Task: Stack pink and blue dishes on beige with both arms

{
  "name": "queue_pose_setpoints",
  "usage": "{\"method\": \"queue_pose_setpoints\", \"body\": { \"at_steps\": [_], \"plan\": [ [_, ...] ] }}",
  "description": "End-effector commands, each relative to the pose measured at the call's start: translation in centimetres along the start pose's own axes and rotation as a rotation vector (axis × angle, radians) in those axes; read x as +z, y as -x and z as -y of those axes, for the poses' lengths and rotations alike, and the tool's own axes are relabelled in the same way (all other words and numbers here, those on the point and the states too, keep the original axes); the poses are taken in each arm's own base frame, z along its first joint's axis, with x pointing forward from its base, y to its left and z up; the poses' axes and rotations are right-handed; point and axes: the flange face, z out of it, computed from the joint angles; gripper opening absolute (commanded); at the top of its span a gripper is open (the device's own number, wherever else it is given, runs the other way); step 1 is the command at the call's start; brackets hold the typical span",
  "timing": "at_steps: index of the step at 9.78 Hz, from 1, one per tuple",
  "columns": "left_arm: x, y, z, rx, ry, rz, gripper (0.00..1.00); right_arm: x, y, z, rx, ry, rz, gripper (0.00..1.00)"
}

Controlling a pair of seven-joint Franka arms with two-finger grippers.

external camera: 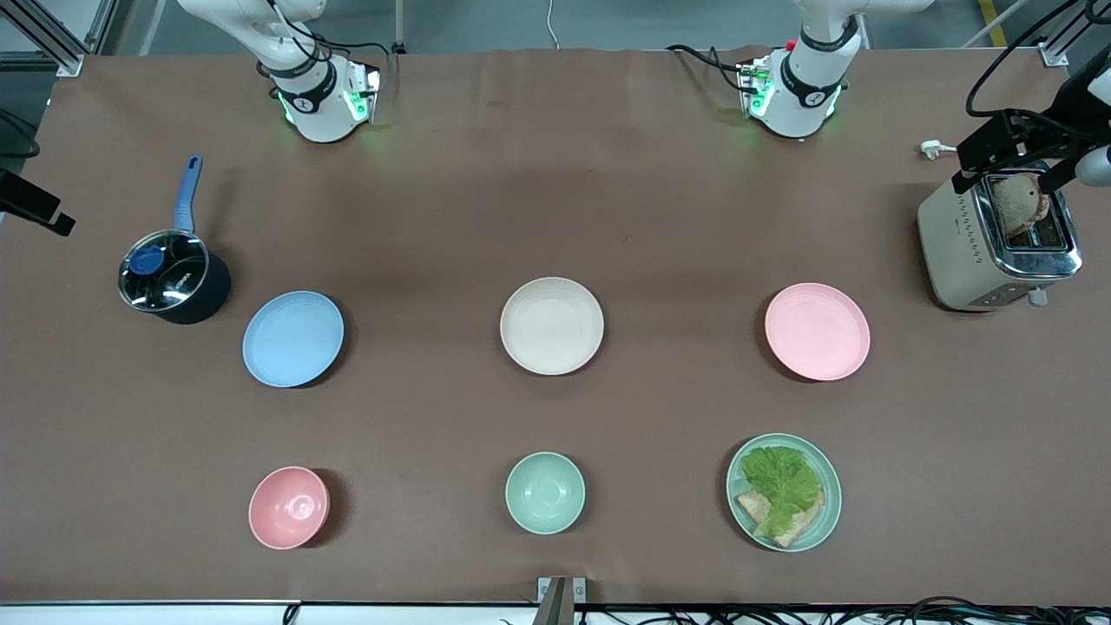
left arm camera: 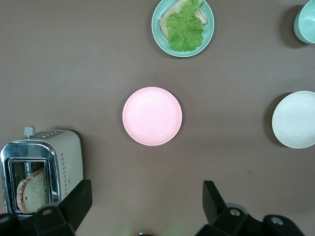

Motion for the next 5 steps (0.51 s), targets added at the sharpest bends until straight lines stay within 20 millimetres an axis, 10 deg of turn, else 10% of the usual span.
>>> {"method": "queue_pose_setpoints", "body": {
  "at_steps": [1,3,5],
  "plan": [
    [2.0,-0.5,2.0,-0.007,0.019,0.032,0.95,1.5,-0.6,1.1,-0.043,-0.027,0.024,1.0],
    [6.8,-2.2,5.1,0.008,0.052,0.048,0.95,6.9,-3.0,0.8,-0.108,-0.055,0.067,1.0],
    [16.2,-3.1,6.8,0.024,0.105,0.037,1.0,15.9,-4.0,-1.1,-0.191,-0.09,0.063,1.0]
  ]
}}
